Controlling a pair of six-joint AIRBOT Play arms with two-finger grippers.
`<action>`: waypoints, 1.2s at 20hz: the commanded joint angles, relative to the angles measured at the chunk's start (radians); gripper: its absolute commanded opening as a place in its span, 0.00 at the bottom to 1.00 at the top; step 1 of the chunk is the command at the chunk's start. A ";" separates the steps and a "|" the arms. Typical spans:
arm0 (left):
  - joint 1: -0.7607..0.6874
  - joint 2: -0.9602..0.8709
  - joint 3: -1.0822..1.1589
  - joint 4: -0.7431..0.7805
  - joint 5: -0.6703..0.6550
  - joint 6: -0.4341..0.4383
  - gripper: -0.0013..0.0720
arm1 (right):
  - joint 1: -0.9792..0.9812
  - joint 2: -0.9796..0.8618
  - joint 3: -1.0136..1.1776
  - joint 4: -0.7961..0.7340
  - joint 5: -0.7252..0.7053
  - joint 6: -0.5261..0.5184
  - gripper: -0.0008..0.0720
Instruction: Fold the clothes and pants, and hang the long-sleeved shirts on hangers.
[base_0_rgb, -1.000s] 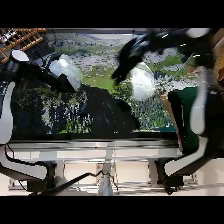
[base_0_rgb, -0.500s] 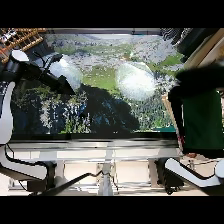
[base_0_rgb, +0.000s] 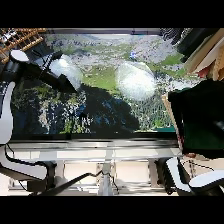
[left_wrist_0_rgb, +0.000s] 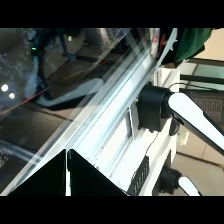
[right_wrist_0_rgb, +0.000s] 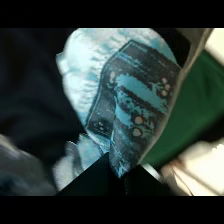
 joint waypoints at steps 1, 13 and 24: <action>0.000 0.001 0.000 -0.009 0.004 0.007 0.03 | -0.032 0.028 -0.299 -0.171 -0.028 -0.008 0.07; 0.051 0.248 0.282 0.970 0.163 -0.323 0.03 | 0.278 -0.160 0.096 0.534 -0.347 -0.071 0.86; 0.155 0.341 0.282 0.969 0.307 -0.442 0.03 | 1.140 -0.166 -0.158 -0.132 -1.297 -0.071 0.42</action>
